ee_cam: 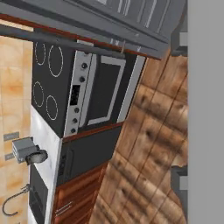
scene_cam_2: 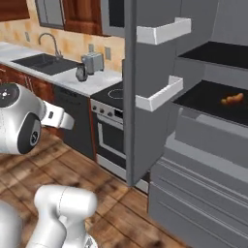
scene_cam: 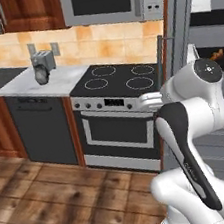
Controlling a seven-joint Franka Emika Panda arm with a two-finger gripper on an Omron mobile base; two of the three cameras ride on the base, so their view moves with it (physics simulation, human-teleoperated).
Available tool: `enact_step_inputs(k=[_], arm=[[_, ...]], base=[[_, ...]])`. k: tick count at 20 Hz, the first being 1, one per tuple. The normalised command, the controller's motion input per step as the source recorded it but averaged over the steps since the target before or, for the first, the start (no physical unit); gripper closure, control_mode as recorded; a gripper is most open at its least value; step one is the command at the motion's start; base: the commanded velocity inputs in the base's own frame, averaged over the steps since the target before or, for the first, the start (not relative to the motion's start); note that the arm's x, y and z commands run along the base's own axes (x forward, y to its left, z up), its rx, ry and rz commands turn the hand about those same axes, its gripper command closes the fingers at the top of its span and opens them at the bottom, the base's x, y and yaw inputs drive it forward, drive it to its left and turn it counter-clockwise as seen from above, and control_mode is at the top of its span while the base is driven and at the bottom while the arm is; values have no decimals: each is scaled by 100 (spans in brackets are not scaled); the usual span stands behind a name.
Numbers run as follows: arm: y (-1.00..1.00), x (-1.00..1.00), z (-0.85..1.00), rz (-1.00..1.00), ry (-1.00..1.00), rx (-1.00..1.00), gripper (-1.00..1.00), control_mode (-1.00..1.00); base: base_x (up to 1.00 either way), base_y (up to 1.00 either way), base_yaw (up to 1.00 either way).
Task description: Move the tofu and hotdog bun from the top shelf to the second highest shelf to make space. Then, place the pitcher from the counter on the cleared top shelf.
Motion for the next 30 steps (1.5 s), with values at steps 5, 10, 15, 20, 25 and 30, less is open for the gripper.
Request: enact_step_inputs(k=[5, 10, 15, 20, 25, 30], arm=[[0, 0, 0, 0, 0, 0, -100, 100], [0, 0, 0, 0, 0, 0, -100, 100], [0, 0, 0, 0, 0, 0, -100, 100], [0, 0, 0, 0, 0, 0, -100, 100], [0, 0, 0, 0, 0, 0, -100, 100], [0, 0, 0, 0, 0, 0, -100, 100]], base=[[63, 81, 16], [81, 44, 4], [92, 10, 0], [95, 12, 0], [89, 27, 0], [83, 35, 0]])
